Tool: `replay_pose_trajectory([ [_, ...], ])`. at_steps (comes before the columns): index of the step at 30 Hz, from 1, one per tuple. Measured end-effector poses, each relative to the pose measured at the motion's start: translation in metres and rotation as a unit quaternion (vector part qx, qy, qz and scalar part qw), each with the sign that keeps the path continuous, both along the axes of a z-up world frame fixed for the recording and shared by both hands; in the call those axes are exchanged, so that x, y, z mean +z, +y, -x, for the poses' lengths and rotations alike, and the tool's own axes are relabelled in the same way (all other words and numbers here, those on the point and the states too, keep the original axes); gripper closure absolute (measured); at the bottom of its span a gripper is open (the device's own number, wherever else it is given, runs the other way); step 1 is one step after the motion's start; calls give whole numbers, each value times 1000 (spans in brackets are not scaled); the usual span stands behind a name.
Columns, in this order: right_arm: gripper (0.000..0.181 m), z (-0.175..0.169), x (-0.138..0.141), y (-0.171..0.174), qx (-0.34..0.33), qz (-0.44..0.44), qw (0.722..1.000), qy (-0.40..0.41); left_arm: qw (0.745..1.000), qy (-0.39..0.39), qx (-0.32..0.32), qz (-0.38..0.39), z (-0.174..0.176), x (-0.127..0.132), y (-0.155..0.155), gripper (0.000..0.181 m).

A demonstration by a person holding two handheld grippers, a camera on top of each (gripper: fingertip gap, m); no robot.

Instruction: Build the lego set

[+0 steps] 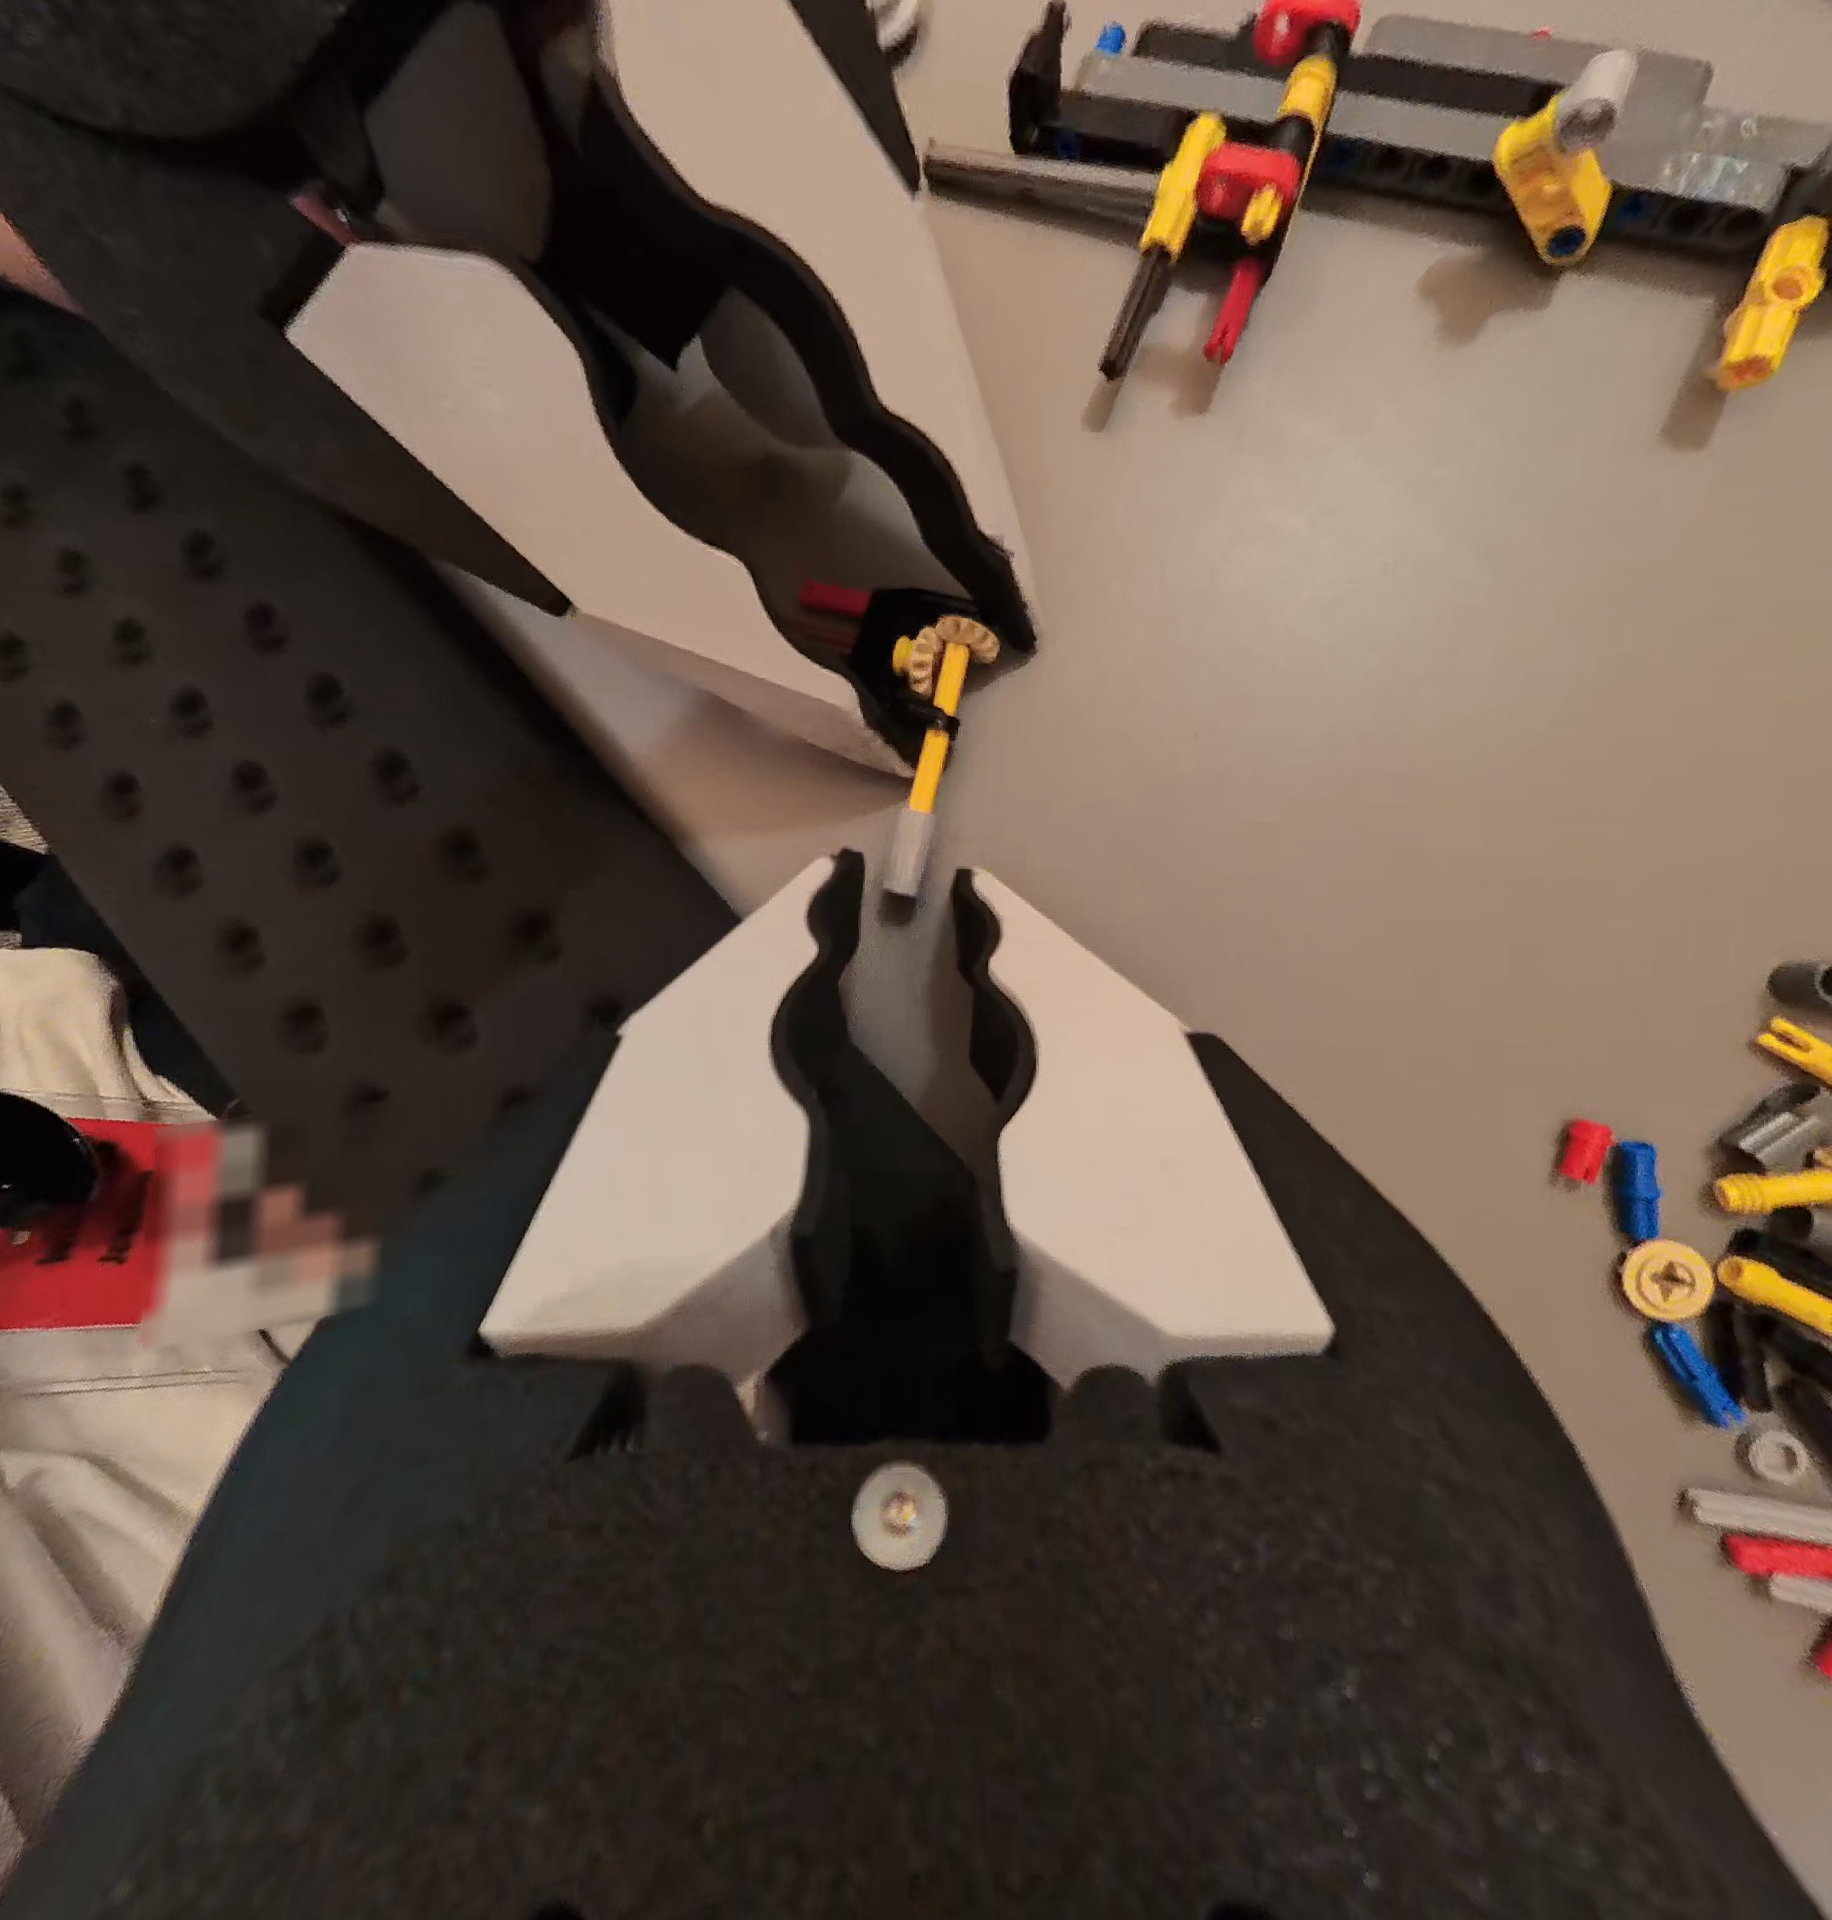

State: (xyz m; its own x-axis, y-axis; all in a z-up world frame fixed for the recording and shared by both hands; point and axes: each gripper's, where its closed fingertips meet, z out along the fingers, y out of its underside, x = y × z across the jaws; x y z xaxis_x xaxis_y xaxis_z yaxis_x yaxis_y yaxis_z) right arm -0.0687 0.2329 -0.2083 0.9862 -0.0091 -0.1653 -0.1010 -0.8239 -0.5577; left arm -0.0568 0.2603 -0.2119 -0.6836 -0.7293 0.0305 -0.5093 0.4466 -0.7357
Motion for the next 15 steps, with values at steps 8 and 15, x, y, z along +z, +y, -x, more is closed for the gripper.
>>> replay_pose_trajectory([
  [8, 158, 9, 1, -4, -19, 31, 997, 61, 1000, 0, -3, -1, 1, 0, 0, 154],
  [15, 168, 6, 0, 4, -31, 12, 994, 103, 1000, -7, -5, 13, 1, 5, 0, 154],
])
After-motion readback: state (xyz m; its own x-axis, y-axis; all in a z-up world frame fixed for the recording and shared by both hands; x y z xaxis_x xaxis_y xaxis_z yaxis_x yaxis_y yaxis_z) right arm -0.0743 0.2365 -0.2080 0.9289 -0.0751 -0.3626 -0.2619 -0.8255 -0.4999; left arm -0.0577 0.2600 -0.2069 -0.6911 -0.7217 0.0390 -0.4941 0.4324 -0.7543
